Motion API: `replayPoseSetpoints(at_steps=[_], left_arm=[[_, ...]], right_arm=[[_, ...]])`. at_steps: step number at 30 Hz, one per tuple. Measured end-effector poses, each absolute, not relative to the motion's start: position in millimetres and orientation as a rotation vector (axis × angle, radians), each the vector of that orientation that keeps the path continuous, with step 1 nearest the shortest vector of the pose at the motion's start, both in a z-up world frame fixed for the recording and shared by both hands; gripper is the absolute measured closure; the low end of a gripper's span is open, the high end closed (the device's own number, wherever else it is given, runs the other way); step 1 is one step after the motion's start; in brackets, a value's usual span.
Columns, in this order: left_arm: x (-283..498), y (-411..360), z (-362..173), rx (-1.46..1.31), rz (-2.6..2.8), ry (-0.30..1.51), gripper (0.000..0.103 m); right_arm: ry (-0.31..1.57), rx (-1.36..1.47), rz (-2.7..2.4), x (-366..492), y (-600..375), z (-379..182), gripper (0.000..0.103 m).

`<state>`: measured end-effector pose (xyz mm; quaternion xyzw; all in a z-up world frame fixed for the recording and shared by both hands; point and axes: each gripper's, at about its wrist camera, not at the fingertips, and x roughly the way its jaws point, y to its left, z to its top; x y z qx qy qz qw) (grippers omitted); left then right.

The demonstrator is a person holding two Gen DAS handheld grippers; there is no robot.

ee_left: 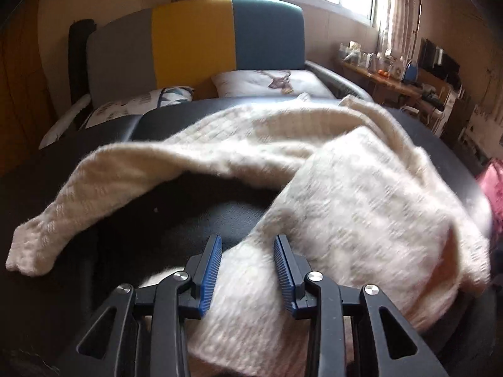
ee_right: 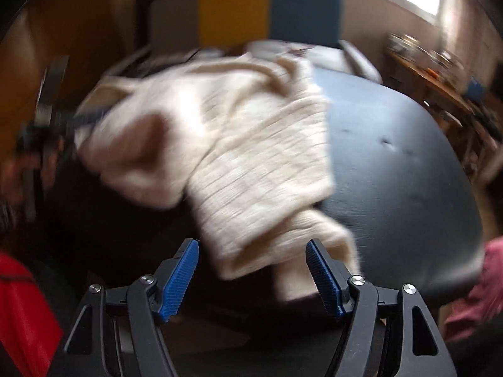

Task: Fold clothes

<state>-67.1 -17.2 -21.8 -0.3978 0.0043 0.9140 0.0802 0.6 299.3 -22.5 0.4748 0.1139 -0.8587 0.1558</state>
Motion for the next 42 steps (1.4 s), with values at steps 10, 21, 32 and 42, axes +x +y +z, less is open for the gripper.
replayPoseSetpoints(at_steps=[10, 21, 32, 42], left_arm=[[-74, 10, -30, -1.24, 2.74, 0.268, 0.068], [-69, 9, -39, -1.273, 2.742, 0.248, 0.068], [-68, 11, -43, -1.272, 2.764, 0.252, 0.068], [-69, 9, -43, -1.288, 2.766, 0.163, 0.068]], right_arm=[[-0.007, 1.266, -2.44, -38, 315, 0, 0.09], [-1.04, 1.093, -2.537, -125, 473, 4, 0.096], [-0.813, 1.433, -2.858, -144, 501, -58, 0.071], [0.111, 1.299, -2.711, -49, 371, -13, 0.035]])
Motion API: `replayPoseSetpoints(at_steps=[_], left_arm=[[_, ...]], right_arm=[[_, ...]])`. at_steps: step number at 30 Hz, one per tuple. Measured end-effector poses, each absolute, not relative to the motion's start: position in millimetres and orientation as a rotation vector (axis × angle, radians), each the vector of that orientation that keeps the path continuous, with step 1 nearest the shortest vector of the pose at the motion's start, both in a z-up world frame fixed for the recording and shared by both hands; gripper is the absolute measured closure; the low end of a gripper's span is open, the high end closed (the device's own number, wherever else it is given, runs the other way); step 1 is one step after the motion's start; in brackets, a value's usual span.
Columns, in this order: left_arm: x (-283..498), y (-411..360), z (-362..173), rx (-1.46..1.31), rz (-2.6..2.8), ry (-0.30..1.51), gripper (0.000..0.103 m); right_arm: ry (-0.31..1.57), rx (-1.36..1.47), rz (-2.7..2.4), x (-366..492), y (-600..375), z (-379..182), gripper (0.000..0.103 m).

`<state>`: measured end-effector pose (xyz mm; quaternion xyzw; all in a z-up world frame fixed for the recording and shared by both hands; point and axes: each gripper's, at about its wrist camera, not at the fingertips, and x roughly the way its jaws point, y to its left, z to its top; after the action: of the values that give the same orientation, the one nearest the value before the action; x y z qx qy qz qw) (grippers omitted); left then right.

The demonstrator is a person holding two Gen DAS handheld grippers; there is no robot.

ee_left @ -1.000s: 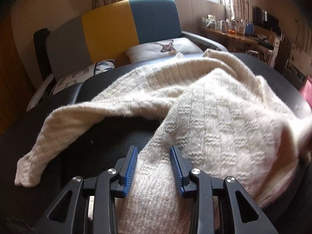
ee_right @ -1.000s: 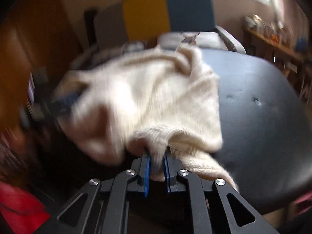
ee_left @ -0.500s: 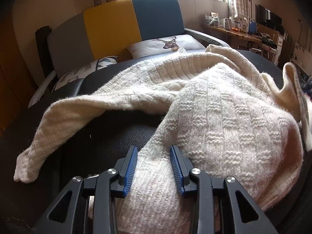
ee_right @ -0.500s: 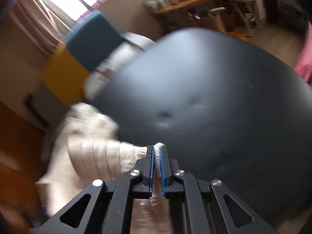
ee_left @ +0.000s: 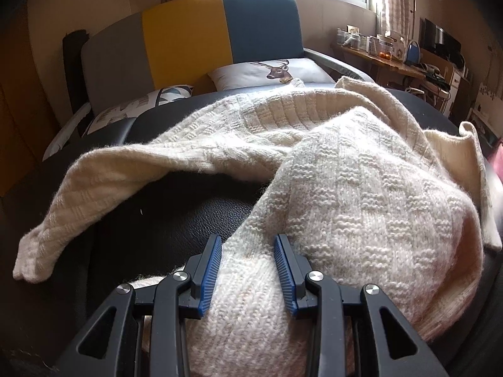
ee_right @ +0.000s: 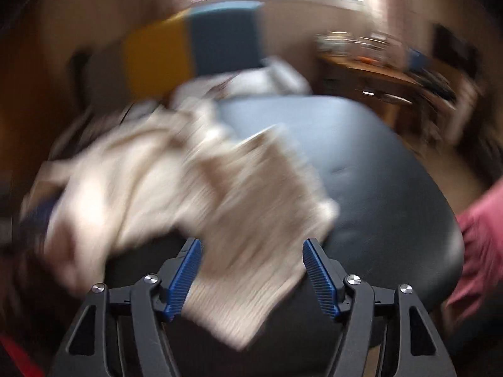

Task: Fold clothes

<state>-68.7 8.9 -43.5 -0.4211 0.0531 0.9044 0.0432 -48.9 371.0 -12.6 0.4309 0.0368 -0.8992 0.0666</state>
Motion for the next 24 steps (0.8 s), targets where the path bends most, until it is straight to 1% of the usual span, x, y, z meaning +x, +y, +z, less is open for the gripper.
replayPoseSetpoints(at_steps=[3, 4, 7, 9, 10, 11, 12, 15, 19, 24], left_arm=[[-68, 9, -43, -1.287, 2.762, 0.157, 0.068], [-68, 9, -43, -1.286, 2.759, 0.158, 0.068], [-68, 9, -43, -1.289, 2.755, 0.152, 0.068], [-68, 8, -43, -1.292, 2.753, 0.146, 0.068], [-68, 8, -43, -1.293, 2.752, 0.143, 0.068], [-68, 8, -43, -1.293, 2.753, 0.142, 0.068], [-68, 8, -43, -1.293, 2.754, 0.142, 0.068], [-68, 8, -43, -1.295, 2.757, 0.14, 0.068], [-68, 9, -43, -1.295, 2.756, 0.143, 0.068], [-68, 11, -43, -1.302, 2.762, 0.145, 0.068]], right_arm=[[0.419, 1.342, -2.631, -34, 331, -36, 0.035], [0.439, 1.36, -2.626, -36, 327, -42, 0.035], [0.347, 1.445, -2.658, -52, 335, -53, 0.036], [0.322, 1.502, -2.638, -60, 338, -62, 0.057], [0.294, 1.504, -2.632, -61, 341, -62, 0.064], [0.267, 1.506, -2.627, -62, 344, -63, 0.084], [0.24, 1.508, -2.622, -64, 347, -63, 0.09], [0.182, 1.449, -2.666, -62, 358, -45, 0.09], [0.028, 1.277, -2.853, -68, 402, 8, 0.09], [-0.331, 1.208, -3.022, -111, 483, 36, 0.09]])
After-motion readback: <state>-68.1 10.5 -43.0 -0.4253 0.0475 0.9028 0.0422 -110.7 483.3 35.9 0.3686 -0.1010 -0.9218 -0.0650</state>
